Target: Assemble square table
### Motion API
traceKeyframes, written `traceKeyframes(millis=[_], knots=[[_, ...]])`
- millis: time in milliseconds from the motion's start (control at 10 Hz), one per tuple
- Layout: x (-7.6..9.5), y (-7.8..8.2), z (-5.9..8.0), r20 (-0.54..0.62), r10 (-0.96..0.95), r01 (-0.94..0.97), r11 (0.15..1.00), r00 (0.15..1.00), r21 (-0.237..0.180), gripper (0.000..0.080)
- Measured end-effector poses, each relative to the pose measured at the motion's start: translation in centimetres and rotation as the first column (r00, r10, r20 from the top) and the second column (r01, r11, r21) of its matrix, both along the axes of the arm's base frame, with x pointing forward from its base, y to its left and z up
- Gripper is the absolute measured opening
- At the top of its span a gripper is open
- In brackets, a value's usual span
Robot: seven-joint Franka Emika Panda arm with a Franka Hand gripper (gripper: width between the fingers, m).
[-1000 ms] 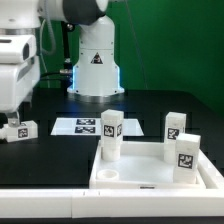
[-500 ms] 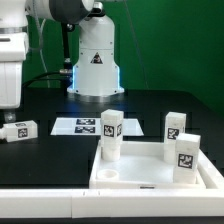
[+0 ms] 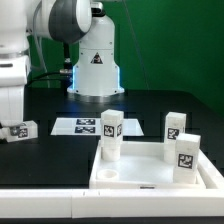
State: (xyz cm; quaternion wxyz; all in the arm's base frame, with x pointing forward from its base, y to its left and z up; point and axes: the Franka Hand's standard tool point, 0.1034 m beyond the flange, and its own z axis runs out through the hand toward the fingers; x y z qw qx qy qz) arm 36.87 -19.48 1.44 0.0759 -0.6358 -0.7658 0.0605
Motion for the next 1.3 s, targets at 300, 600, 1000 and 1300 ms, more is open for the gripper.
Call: traceKeyframes(millis=[300,600,1000,1300], knots=[[-0.3,-0.2,-0.2,-0.005,-0.025,0.025,1.000,1.000,-0.004,0.0619],[0.0,-0.3,0.1,0.003,-0.131,0.131,0.991,0.991,-0.025,0.0291],[1.9,-0.2,1.3,0.083,-0.628,0.633,0.771,0.774,-0.065,0.0288],[2.2,0.8,1.1,0.104,-0.857,0.864,0.500,0.504,-0.068,0.0288]])
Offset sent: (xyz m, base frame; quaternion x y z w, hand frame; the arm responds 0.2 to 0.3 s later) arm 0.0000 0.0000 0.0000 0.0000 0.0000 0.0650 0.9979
